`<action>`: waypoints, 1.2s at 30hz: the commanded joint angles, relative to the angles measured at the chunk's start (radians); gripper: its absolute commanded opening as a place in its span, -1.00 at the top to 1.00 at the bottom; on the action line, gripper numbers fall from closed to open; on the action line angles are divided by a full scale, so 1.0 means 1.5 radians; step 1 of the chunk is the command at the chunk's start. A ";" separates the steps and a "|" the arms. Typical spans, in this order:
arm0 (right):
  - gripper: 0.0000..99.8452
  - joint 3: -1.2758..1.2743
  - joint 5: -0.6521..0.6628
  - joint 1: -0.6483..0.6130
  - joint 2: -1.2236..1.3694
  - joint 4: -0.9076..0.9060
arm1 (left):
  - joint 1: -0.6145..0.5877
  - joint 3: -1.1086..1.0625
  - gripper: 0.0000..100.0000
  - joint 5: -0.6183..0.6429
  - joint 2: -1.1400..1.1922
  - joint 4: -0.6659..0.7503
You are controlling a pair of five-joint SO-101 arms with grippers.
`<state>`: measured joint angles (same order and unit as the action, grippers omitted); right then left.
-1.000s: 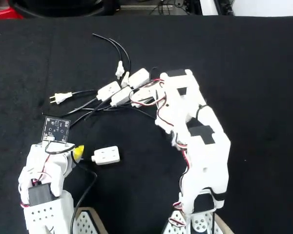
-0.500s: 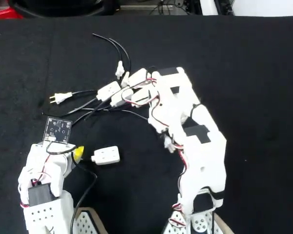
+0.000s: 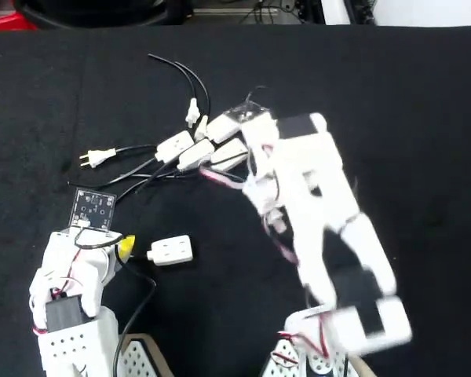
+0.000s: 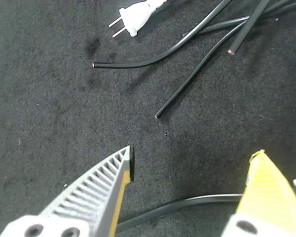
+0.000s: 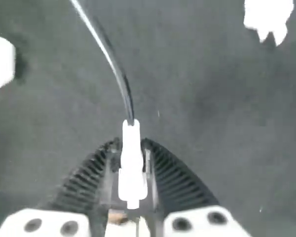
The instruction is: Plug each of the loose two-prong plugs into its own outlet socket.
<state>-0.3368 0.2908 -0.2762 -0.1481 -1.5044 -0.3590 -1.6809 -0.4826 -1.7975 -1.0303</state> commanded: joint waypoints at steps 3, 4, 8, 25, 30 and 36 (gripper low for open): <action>0.98 -0.152 -0.008 -0.069 -0.257 0.078 | 0.004 -0.001 0.27 0.058 -0.004 0.016; 0.98 -0.174 -0.008 -0.078 -0.296 0.085 | 0.002 0.006 0.27 0.068 -0.004 0.015; 0.98 -0.248 -0.017 -0.103 -0.440 0.136 | 0.001 0.025 0.27 0.120 -0.004 0.015; 0.98 -0.713 -0.131 -0.350 -0.671 0.858 | 0.136 0.210 0.27 0.355 -0.004 0.087; 0.98 -0.720 -0.140 -0.381 -0.669 0.852 | 0.264 0.205 0.27 0.376 -0.004 0.122; 0.98 -0.706 -0.196 -0.348 -0.669 0.780 | 0.337 0.207 0.27 0.337 -0.004 0.111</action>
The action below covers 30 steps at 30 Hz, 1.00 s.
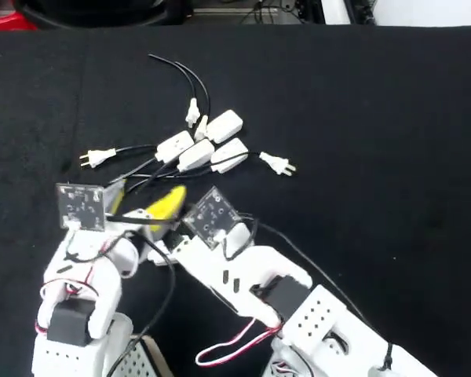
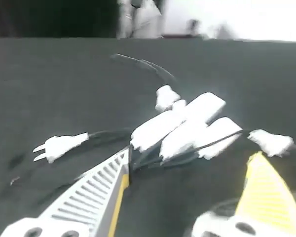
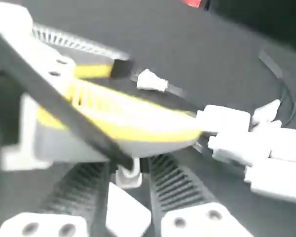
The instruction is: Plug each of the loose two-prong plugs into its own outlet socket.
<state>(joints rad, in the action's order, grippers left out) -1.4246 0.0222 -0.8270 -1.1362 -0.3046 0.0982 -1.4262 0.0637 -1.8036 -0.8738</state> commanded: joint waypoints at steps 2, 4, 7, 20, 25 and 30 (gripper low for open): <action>0.98 0.020 -0.018 0.035 -0.011 -0.034 | 0.036 0.050 0.27 -0.057 0.000 -0.018; 0.98 0.023 -0.026 0.053 -0.011 -0.042 | 0.025 0.062 0.27 -0.068 0.000 -0.041; 0.98 0.060 -0.074 0.090 -0.010 -0.108 | -0.062 0.071 0.27 -0.068 0.000 -0.048; 0.98 0.451 -0.093 0.352 0.222 -0.553 | -0.185 0.085 0.27 -0.418 0.056 -0.173; 0.98 0.571 -0.129 0.407 0.429 -0.599 | -0.098 0.141 0.27 -0.533 0.188 -0.240; 0.98 0.645 -0.130 0.491 0.553 -0.617 | 0.002 0.153 0.27 -0.683 0.336 -0.221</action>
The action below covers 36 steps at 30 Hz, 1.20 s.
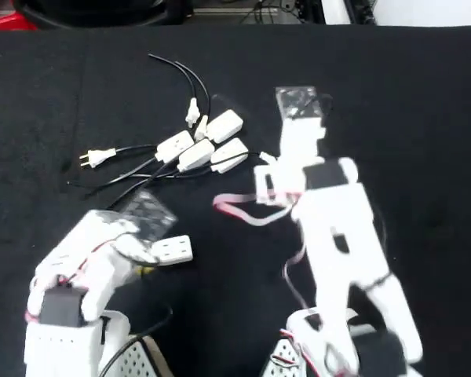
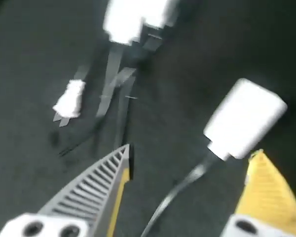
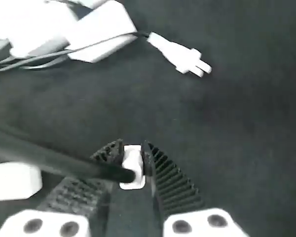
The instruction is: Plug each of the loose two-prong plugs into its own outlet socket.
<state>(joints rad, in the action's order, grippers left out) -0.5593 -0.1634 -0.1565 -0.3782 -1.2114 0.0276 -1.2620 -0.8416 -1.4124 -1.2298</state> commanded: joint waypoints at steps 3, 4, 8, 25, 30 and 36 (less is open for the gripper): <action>0.98 0.100 -0.005 0.068 0.081 -0.030 | 0.079 0.052 0.27 -0.166 0.152 0.050; 0.98 0.106 -0.005 0.070 0.087 -0.031 | 0.085 0.057 0.27 -0.190 0.178 0.060; 0.98 0.111 -0.005 0.070 0.092 -0.031 | 0.104 0.090 0.27 -0.209 0.282 0.113; 0.98 0.112 -0.005 0.068 0.095 -0.030 | 0.107 0.096 0.70 -0.131 0.597 0.329; 0.98 0.112 -0.005 0.066 0.096 -0.030 | 0.116 0.107 0.90 -0.020 0.597 0.323; 0.98 0.110 -0.005 0.066 0.096 -0.030 | 0.142 0.182 0.90 0.083 0.597 0.202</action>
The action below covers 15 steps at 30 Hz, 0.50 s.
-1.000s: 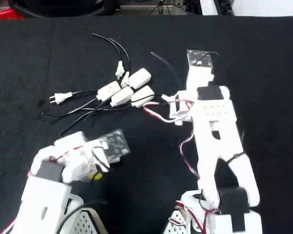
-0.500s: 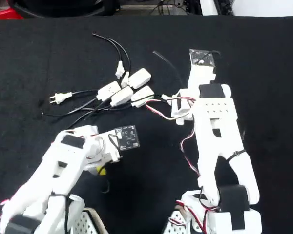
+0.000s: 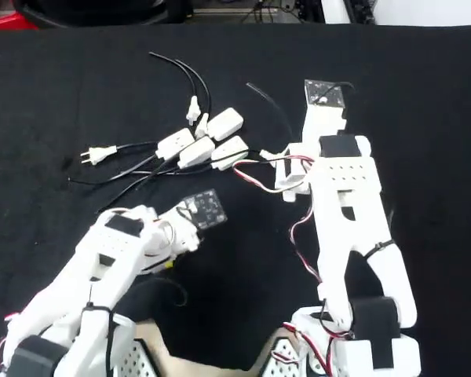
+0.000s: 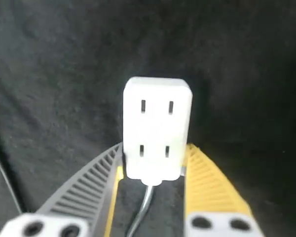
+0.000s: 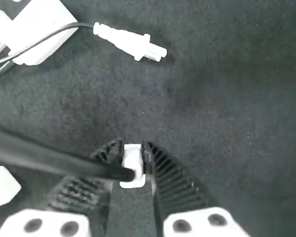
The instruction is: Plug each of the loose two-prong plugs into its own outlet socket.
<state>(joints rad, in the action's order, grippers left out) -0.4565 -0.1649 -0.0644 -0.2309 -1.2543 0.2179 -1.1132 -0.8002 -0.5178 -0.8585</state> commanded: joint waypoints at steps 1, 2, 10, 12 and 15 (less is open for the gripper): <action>0.98 0.041 -0.004 0.005 -0.003 -0.001 | 0.016 0.102 0.90 0.070 0.001 -0.076; 0.98 0.041 -0.004 0.005 -0.003 -0.001 | 0.016 0.122 0.90 0.084 0.001 -0.103; 0.98 0.041 -0.004 0.007 -0.003 -0.004 | 0.016 0.206 0.90 0.133 0.008 -0.111; 0.98 0.041 -0.004 0.008 -0.003 -0.004 | 0.016 0.166 0.90 0.133 0.009 -0.028; 0.98 0.041 -0.004 0.008 -0.004 -0.004 | 0.016 0.091 0.78 0.133 0.009 0.084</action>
<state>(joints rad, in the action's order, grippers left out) -0.4565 -0.1649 -0.0644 -0.2309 -1.2543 0.2317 -0.9137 -0.6099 -0.5040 -0.8846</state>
